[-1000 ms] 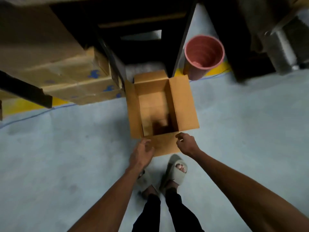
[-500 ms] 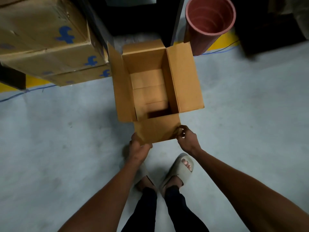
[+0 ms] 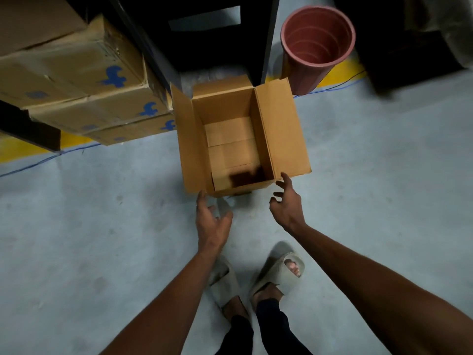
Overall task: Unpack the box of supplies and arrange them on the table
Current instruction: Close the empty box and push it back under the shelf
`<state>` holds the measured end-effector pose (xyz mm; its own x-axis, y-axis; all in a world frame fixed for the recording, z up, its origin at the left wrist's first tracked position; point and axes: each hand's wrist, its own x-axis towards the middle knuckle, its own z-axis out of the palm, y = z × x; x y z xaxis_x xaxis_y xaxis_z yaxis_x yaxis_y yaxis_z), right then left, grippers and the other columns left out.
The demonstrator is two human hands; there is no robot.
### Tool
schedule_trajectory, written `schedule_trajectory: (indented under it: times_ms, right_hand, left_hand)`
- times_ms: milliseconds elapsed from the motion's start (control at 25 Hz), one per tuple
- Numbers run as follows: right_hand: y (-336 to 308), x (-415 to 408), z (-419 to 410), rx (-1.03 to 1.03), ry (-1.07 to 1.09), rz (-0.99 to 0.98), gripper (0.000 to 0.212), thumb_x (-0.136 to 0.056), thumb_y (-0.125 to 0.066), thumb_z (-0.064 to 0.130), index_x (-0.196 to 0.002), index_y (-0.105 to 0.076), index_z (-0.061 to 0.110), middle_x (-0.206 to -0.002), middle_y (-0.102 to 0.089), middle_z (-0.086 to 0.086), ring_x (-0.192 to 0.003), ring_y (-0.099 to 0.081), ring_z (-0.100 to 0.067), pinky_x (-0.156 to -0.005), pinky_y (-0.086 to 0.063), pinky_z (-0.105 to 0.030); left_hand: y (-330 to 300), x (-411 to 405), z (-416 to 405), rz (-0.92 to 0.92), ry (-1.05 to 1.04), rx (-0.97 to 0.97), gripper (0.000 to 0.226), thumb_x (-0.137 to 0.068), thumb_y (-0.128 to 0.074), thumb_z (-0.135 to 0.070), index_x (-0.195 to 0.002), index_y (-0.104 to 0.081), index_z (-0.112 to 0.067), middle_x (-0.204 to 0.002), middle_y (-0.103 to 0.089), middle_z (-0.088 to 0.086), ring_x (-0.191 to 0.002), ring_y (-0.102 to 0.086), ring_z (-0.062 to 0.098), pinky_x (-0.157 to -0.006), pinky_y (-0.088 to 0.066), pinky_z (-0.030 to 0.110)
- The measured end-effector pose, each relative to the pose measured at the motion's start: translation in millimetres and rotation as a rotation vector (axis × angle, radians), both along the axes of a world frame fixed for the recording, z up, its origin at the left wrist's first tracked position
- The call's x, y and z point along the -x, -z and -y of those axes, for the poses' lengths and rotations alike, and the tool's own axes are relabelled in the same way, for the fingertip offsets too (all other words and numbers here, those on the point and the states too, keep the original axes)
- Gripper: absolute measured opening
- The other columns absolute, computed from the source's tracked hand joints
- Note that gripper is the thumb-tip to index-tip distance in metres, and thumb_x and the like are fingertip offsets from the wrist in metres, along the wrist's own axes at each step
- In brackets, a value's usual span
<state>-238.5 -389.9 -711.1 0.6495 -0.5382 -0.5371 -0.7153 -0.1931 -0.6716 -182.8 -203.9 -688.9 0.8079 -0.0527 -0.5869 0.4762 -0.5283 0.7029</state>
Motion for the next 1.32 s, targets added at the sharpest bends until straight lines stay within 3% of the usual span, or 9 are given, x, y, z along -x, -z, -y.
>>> schedule_trajectory:
  times_ms: [200,320,440,600,880,1080,1160,1240,1320]
  right_hand:
    - [6,-16,8,0.05,-0.19,0.001,0.1,-0.085,-0.058,0.004,-0.159,0.006,0.026,-0.151,-0.046,-0.015,-0.115,-0.06,-0.036,-0.084,-0.058,-0.042]
    - [15,-20,11,0.05,-0.282,-0.045,0.098,-0.089,-0.058,0.009,-0.159,0.008,0.027,-0.149,-0.042,-0.02,-0.119,-0.057,-0.037,-0.094,-0.052,-0.042]
    - [30,-30,20,0.101,-0.49,-0.02,0.089,-0.092,-0.058,0.008,-0.16,-0.003,0.024,-0.164,-0.019,-0.008,-0.147,-0.029,-0.031,-0.115,-0.037,-0.04]
    - [51,-45,35,0.407,-0.914,-0.137,0.094,-0.095,-0.063,0.031,-0.16,0.005,0.022,-0.168,0.01,-0.002,-0.155,0.005,-0.027,-0.125,-0.015,-0.046]
    - [87,-67,45,0.367,-1.078,-0.296,0.109,-0.087,-0.066,0.054,-0.159,0.006,0.017,-0.167,0.013,-0.005,-0.154,0.01,-0.031,-0.125,-0.006,-0.048]
    - [94,-77,54,0.223,-1.155,-0.397,0.111,-0.083,-0.069,0.058,-0.16,0.0,0.016,-0.168,0.006,-0.005,-0.154,0.01,-0.029,-0.123,-0.002,-0.049]
    - [93,-82,54,0.18,-1.146,-0.437,0.111,-0.081,-0.071,0.057,-0.16,-0.003,0.018,-0.168,0.003,-0.005,-0.154,0.009,-0.03,-0.123,-0.002,-0.05]
    - [87,-86,52,0.213,-1.104,-0.43,0.102,-0.084,-0.07,0.051,-0.16,-0.01,0.02,-0.168,-0.004,-0.004,-0.154,0.003,-0.032,-0.123,-0.005,-0.05]
    - [77,-92,48,0.292,-1.024,-0.333,0.073,-0.092,-0.061,0.037,-0.155,-0.029,0.021,-0.164,-0.02,-0.003,-0.153,-0.009,-0.03,-0.123,-0.01,-0.044]
  left_hand:
    - [9,-1,18,0.048,0.457,-0.167,0.1,-0.085,-0.072,-0.025,-0.16,-0.005,-0.023,-0.165,-0.019,0.003,-0.149,-0.024,0.025,-0.118,-0.031,0.041]
    - [20,-13,18,0.043,0.704,-0.308,0.1,-0.089,-0.065,-0.033,-0.159,0.005,-0.023,-0.168,-0.003,0.001,-0.153,-0.011,0.025,-0.12,-0.028,0.043]
    - [34,-31,20,0.057,0.812,-0.454,0.093,-0.095,-0.056,-0.034,-0.158,0.011,-0.021,-0.167,0.012,0.0,-0.155,0.0,0.027,-0.122,-0.024,0.046]
    - [49,-49,30,0.082,0.927,-0.526,0.09,-0.097,-0.051,-0.027,-0.157,0.016,-0.022,-0.165,0.022,-0.001,-0.153,0.016,0.024,-0.125,-0.013,0.047]
    - [81,-61,38,-0.078,0.878,-0.521,0.093,-0.09,-0.061,-0.029,-0.159,0.001,-0.02,-0.168,0.006,0.001,-0.154,-0.001,0.028,-0.124,-0.014,0.048]
    - [81,-83,45,-0.278,0.92,-0.483,0.078,-0.072,-0.063,-0.045,-0.14,-0.036,-0.019,-0.153,-0.031,0.004,-0.139,-0.034,0.034,-0.109,-0.039,0.045]
    - [79,-91,47,-0.366,0.88,-0.436,0.075,-0.068,-0.063,-0.049,-0.134,-0.04,-0.023,-0.147,-0.034,-0.001,-0.135,-0.037,0.032,-0.105,-0.042,0.043]
    - [83,-97,52,-0.377,0.85,-0.396,0.077,-0.074,-0.063,-0.046,-0.142,-0.037,-0.025,-0.153,-0.03,0.0,-0.138,-0.035,0.032,-0.11,-0.04,0.044]
    - [84,-104,68,-0.21,0.871,-0.45,0.068,-0.084,-0.064,-0.036,-0.146,-0.037,-0.026,-0.153,-0.036,0.002,-0.137,-0.04,0.031,-0.109,-0.041,0.044]
